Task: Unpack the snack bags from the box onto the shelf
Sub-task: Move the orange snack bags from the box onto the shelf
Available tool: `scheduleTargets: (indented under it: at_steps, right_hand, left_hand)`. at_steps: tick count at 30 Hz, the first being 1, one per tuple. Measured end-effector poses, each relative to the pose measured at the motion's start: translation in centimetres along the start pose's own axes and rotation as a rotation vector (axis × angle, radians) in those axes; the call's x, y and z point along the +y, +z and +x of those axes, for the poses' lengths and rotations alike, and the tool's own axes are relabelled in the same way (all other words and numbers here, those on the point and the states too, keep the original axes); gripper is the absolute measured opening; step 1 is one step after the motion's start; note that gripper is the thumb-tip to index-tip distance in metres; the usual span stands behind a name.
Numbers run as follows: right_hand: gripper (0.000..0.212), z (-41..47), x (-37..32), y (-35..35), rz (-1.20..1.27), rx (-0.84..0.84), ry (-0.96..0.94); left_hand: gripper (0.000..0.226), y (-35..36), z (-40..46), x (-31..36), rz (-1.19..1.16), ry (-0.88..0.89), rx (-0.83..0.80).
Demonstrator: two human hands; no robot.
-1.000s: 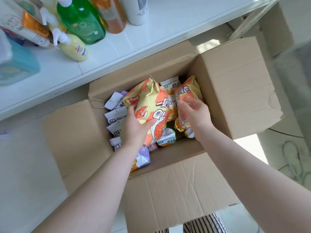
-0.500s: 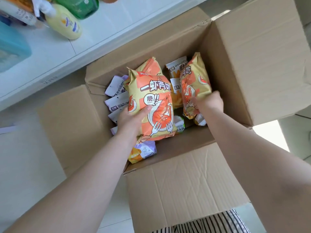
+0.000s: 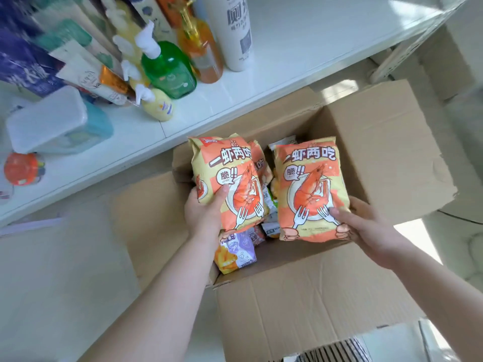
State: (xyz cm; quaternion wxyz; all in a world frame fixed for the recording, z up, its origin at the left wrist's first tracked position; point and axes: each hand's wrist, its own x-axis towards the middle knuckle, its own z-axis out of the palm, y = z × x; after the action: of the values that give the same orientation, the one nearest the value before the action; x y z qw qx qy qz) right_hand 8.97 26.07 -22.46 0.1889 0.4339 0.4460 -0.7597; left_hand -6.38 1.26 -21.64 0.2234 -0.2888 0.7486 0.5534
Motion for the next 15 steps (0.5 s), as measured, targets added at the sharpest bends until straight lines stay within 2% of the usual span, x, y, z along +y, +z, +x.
scheduleTargets:
  at_steps: [2, 5, 9, 12, 15]
  right_hand:
    - [0.047, -2.2, -1.1, 0.8, 0.047, -0.119, 0.012]
    - [0.052, -3.3, -2.8, 2.1, -0.032, -0.169, 0.026]
    - [0.039, -3.8, -5.9, 4.1, -0.176, -0.208, 0.064]
    - [0.039, -3.5, -7.0, 5.4, -0.163, -0.180, 0.029]
    - [0.050, -4.0, -7.6, 6.6, -0.161, -0.119, -0.011]
  left_hand:
    - [0.034, -0.3, -1.0, 1.0, -0.001, -0.044, -0.068]
    - [0.041, -0.5, -2.4, 2.1, -0.002, -0.093, -0.140]
    - [0.038, -1.5, -3.1, 2.9, -0.023, -0.050, -0.182]
    - [0.034, -2.2, -3.5, 3.4, -0.052, -0.025, -0.208]
    - [0.030, -3.2, -4.5, 4.3, -0.082, -0.001, -0.224]
